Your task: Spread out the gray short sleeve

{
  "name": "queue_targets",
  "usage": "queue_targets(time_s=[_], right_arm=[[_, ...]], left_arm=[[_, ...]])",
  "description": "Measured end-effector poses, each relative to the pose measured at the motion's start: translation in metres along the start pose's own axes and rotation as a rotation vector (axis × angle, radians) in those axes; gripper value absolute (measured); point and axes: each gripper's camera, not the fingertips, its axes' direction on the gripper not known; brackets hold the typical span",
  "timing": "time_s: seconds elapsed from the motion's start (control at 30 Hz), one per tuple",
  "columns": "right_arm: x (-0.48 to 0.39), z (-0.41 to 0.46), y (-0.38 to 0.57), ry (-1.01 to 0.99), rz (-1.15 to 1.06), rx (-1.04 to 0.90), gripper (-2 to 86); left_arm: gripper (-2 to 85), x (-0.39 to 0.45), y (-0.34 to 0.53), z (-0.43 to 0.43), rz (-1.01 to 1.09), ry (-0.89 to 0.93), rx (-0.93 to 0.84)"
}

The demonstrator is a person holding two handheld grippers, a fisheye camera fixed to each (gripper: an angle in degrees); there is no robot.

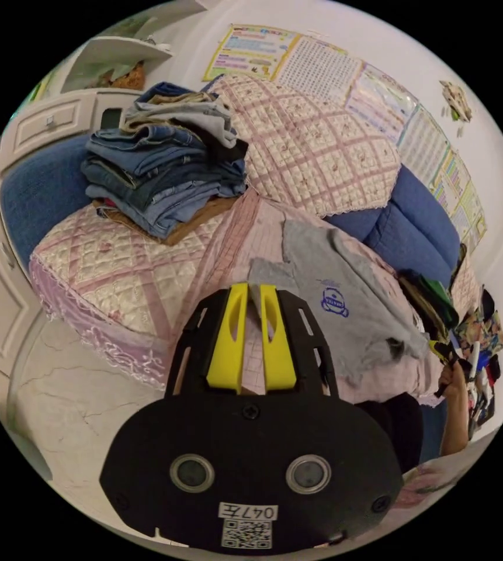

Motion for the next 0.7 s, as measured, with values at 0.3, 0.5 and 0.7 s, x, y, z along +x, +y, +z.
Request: queue_targets(time_s=[0.3,0.5,0.7], right_arm=[[-0.05,0.01,-0.017,0.258,-0.109,0.01,-0.6],[-0.161,0.005,-0.113,0.126,-0.412,0.147,1.1],[-0.242,0.137,-0.296,0.03,-0.497,-0.116,1.6]], left_arm=[[5.6,0.03,0.171,-0.027,0.346,0.05,-0.007],[5.0,0.043,0.229,0.028,0.409,-0.035,-0.055],[-0.5,0.055,0.283,0.027,0.567,-0.007,0.075]])
